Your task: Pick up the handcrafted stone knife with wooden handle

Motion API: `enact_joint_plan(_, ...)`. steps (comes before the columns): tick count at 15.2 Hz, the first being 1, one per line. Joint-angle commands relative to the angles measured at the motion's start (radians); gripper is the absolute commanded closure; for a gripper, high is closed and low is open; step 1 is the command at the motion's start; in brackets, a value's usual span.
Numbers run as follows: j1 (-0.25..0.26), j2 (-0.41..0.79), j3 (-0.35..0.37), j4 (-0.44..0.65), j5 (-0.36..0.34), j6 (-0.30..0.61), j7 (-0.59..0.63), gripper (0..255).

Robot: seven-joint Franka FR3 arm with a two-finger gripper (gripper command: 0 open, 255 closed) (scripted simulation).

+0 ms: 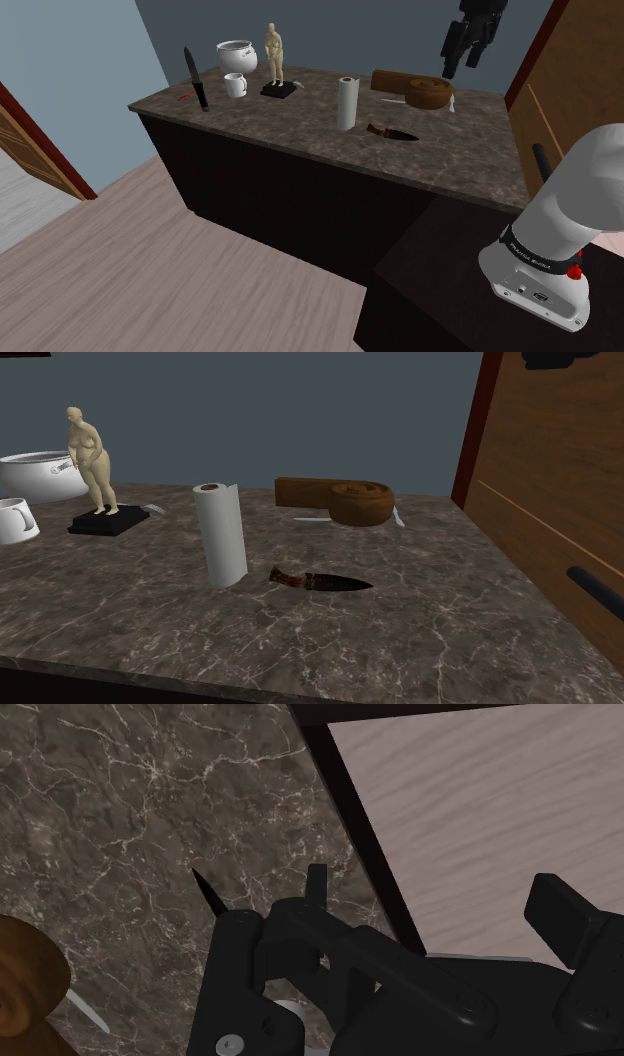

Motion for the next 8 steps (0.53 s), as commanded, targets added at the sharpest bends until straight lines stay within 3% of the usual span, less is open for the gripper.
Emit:
enact_joint_plan(1,0.000,0.000,0.000,0.000,0.000,0.000,0.000,0)
enact_joint_plan(8,-0.009,0.105,-0.137,-0.095,-0.064,0.230,-0.168,0)
